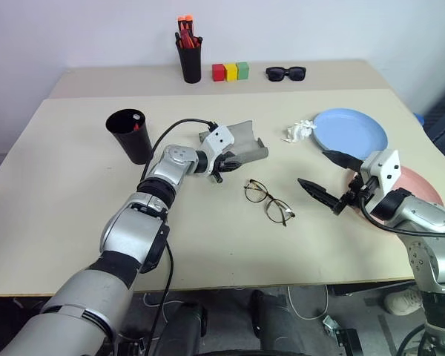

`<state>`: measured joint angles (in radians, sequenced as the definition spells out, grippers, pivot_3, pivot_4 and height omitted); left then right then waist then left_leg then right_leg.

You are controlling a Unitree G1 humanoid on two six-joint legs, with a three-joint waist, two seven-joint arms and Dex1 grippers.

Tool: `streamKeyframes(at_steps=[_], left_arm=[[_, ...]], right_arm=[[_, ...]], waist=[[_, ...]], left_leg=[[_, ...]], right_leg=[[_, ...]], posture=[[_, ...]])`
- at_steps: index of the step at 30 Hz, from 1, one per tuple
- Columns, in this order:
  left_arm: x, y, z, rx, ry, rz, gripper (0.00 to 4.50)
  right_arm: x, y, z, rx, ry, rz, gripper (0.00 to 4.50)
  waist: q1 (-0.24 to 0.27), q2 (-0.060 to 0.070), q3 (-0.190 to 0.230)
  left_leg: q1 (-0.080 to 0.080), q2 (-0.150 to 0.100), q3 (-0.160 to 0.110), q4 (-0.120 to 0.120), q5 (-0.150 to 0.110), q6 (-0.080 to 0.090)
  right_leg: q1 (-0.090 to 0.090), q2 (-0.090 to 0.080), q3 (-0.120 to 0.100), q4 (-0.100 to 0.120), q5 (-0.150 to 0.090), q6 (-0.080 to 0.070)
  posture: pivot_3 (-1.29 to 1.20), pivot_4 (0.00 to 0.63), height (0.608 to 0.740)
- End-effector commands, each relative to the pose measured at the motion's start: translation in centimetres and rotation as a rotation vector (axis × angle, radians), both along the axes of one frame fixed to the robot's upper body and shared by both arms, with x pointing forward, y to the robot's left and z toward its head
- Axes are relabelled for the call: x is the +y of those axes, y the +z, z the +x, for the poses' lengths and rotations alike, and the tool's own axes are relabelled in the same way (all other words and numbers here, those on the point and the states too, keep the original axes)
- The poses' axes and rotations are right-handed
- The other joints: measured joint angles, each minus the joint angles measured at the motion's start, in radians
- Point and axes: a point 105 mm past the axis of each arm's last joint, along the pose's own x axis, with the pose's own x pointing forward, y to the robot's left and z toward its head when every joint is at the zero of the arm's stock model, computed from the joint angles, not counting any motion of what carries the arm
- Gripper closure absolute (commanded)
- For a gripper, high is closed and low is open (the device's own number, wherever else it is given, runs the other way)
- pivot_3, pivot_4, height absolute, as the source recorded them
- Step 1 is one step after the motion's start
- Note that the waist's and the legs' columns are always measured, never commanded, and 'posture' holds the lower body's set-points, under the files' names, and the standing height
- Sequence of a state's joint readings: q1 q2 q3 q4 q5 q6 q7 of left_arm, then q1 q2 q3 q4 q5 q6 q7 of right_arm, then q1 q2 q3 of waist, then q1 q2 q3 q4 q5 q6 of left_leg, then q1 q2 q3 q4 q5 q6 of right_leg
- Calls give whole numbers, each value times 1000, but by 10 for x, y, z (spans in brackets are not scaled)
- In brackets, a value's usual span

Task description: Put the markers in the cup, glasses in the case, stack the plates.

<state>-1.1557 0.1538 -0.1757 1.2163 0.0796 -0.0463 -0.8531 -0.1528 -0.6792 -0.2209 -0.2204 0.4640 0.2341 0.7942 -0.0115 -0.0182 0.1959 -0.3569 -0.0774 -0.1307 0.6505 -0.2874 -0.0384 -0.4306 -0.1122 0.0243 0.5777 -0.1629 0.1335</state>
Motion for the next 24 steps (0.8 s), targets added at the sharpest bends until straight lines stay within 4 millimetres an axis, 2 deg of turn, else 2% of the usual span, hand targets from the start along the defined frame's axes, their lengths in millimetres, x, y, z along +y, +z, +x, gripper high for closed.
streamKeyframes(at_steps=[1,5,8,15,18,24], left_arm=[[-1,11,3,-29,-3,9,4458],[4,12,2,-21,-21,27,4458],[12,20,1,-24,-64,25,4458],[57,41,-20,-12,-302,81,4458],[74,42,-34,-1,-414,103,4458],[76,41,-43,14,-484,50,4458]], right_arm=[[2,14,-1,-68,9,5,0],[2,15,0,-71,12,3,0],[3,14,2,-71,17,-1,0],[4,13,3,-74,33,-2,0],[5,15,4,-78,41,-2,0],[6,15,3,-75,50,2,0]], waist=[[0,0,0],[0,0,0],[-3,0,0],[-3,0,0],[-1,0,0],[0,0,0]], left_leg=[[0,0,0,0,0,0],[0,0,0,0,0,0],[0,0,0,0,0,0],[0,0,0,0,0,0],[0,0,0,0,0,0],[-1,0,0,1,0,0]], right_leg=[[0,0,0,0,0,0],[0,0,0,0,0,0],[0,0,0,0,0,0],[0,0,0,1,0,0],[0,0,0,1,0,0],[0,0,0,1,0,0]], posture=[[0,150,740],[0,150,740],[0,150,740],[0,150,740],[0,150,740],[0,150,740]])
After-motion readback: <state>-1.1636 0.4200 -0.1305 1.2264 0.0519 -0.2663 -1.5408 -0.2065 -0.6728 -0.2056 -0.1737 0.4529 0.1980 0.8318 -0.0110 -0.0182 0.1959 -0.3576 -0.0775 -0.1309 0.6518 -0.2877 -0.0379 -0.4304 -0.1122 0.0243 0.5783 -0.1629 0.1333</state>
